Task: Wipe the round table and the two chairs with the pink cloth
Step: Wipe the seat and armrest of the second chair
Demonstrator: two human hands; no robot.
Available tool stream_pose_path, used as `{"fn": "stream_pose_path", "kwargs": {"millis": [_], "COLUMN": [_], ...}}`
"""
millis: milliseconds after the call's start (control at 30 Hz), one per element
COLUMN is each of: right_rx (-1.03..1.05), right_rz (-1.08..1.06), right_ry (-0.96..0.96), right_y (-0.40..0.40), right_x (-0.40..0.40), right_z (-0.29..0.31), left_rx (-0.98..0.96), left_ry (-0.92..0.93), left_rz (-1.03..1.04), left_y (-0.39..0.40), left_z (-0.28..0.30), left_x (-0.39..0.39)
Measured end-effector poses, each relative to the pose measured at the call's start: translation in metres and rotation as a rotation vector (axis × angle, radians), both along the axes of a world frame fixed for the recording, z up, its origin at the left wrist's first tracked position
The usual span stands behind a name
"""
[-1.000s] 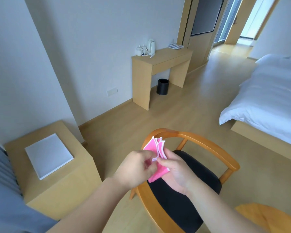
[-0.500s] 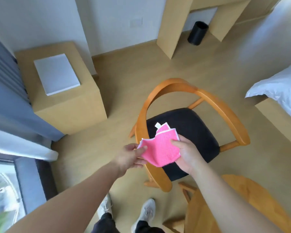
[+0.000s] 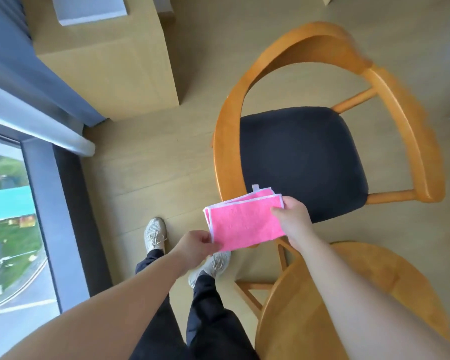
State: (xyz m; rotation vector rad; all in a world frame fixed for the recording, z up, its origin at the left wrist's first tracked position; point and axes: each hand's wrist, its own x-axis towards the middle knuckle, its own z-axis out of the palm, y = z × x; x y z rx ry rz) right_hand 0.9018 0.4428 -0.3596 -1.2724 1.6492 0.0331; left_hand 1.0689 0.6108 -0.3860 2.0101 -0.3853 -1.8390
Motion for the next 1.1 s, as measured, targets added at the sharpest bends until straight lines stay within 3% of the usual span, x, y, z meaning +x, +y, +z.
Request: {"fn": "stream_pose_path", "kwargs": {"millis": [200, 333, 533, 733, 1100], "right_rx": [-0.252, -0.464, -0.326, -0.335, -0.382], "right_rz": [0.333, 0.442, 0.466, 0.439, 0.479], "right_ry": [0.192, 0.135, 0.284, 0.446, 0.493], "right_y": [0.022, 0.051, 0.087, 0.088, 0.078], "right_x": [-0.002, 0.004, 0.026, 0.040, 0.057], "right_z": [-0.012, -0.002, -0.012, -0.027, -0.032], "left_rx": [-0.006, -0.021, -0.055, -0.057, -0.139], "left_ry": [-0.187, -0.276, -0.291, -0.321, -0.381], "left_rz": [-0.063, -0.059, -0.119, -0.138, -0.239], "left_y": [0.004, 0.002, 0.015, 0.025, -0.017], "left_z": [-0.014, -0.006, -0.001, 0.004, 0.004], "left_x": [0.009, 0.031, 0.046, 0.045, 0.088]}}
